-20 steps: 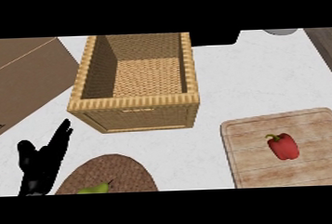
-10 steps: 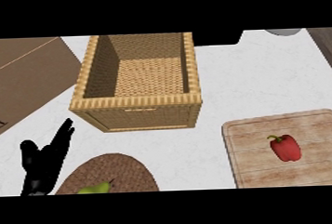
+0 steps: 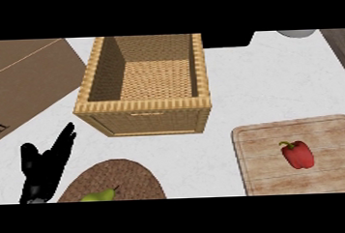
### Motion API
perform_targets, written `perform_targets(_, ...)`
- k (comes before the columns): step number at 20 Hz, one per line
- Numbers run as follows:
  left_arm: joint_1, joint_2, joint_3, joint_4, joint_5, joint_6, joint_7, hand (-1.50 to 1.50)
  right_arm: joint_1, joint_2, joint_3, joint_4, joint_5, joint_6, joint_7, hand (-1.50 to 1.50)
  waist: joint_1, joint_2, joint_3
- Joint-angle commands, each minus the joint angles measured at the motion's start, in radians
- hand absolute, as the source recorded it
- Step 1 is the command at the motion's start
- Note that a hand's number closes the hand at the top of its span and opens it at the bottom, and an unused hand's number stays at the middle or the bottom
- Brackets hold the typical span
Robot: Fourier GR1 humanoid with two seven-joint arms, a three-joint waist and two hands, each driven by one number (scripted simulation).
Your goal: Pick the bell pepper from the cutting board and place it in the basket
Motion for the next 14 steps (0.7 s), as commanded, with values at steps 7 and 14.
perform_targets(7, 0.072, -0.051, -0.041, 0.085, -0.038, -0.003, -0.017, 0.00, 0.046, 0.100, 0.178, 0.008, 0.148, -0.085, -0.108, -1.50, 0.015, 0.010, -0.011)
perform_targets(14, 0.014, -0.031, -0.004, 0.083, -0.016, -0.027, 0.045, 0.00, 0.019, 0.171, 0.298, 0.052, 0.307, -0.168, -0.087, -1.50, 0.015, 0.011, -0.010)
